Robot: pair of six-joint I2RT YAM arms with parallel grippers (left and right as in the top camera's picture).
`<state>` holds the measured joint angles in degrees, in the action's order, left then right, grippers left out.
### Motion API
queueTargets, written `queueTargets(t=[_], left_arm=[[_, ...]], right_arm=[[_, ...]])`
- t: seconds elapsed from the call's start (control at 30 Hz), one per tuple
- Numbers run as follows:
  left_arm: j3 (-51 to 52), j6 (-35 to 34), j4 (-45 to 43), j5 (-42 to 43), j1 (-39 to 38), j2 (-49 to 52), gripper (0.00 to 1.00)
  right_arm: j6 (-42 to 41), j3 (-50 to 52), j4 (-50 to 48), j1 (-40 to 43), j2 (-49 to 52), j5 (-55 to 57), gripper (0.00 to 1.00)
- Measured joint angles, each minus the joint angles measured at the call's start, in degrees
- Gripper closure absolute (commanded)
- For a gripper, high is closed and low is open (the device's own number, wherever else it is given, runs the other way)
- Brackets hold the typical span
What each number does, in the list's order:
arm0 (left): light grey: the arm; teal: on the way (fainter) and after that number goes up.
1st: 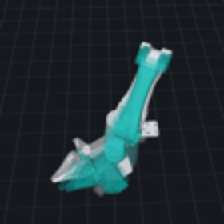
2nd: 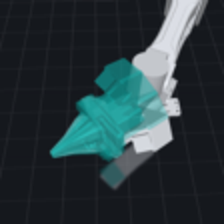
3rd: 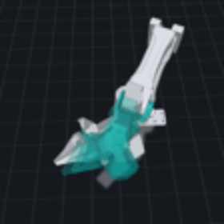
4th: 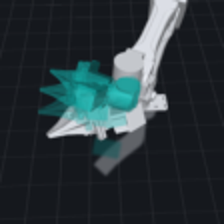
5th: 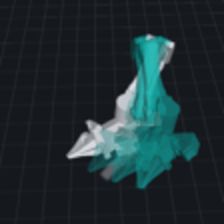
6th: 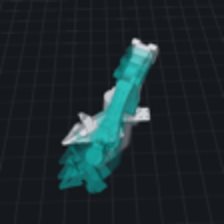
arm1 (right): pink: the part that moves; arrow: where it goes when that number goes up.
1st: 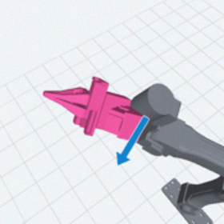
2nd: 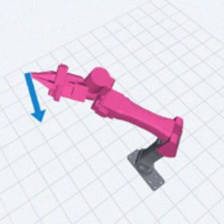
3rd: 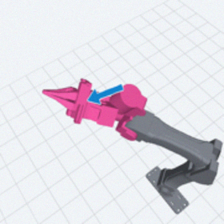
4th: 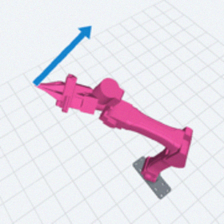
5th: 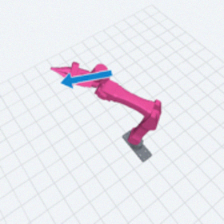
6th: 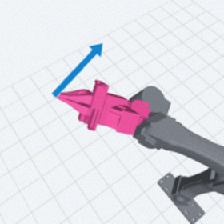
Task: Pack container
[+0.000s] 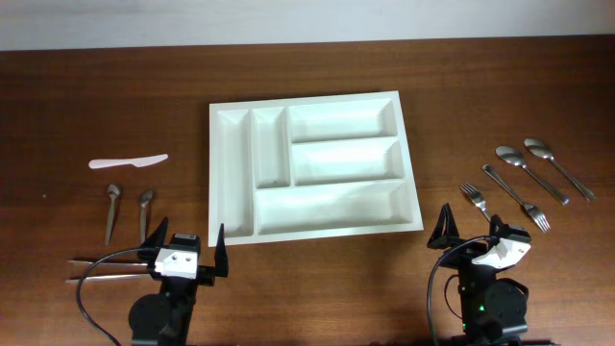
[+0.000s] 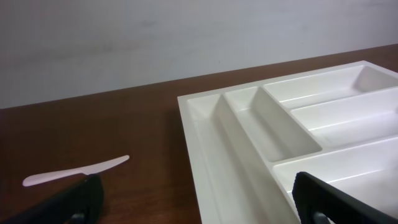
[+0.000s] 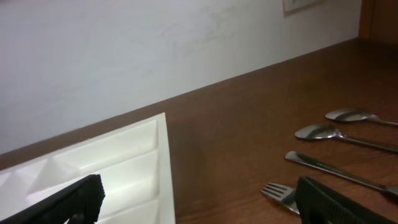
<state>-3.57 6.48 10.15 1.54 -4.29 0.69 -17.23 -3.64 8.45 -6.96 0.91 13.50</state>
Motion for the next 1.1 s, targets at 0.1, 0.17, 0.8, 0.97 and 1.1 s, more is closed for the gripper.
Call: queueTargets(t=[0.1, 0.17, 0.8, 0.97, 1.1], left_arm=[[0.0, 0.0, 0.0, 0.0, 0.0, 0.0, 0.01], [0.0, 0.0, 0.02, 0.0, 0.0, 0.0, 0.01], [0.07, 0.0, 0.02, 0.0, 0.0, -0.04, 0.01], [0.07, 0.0, 0.02, 0.0, 0.0, -0.07, 0.01], [0.07, 0.0, 0.02, 0.0, 0.0, -0.04, 0.01]], right_arm=[[2.71, -6.01, 10.05, 0.26, 0.79, 0.87, 0.01], [4.46, -13.92, 19.56, 1.22, 3.52, 2.08, 0.01], [23.67, -74.73, 62.47, 13.0, 61.48, -6.14, 0.01], [35.36, -75.12, 64.46, 13.14, 71.78, -4.76, 0.01], [42.86, -75.21, 65.07, 13.7, 82.23, -3.17, 0.01]])
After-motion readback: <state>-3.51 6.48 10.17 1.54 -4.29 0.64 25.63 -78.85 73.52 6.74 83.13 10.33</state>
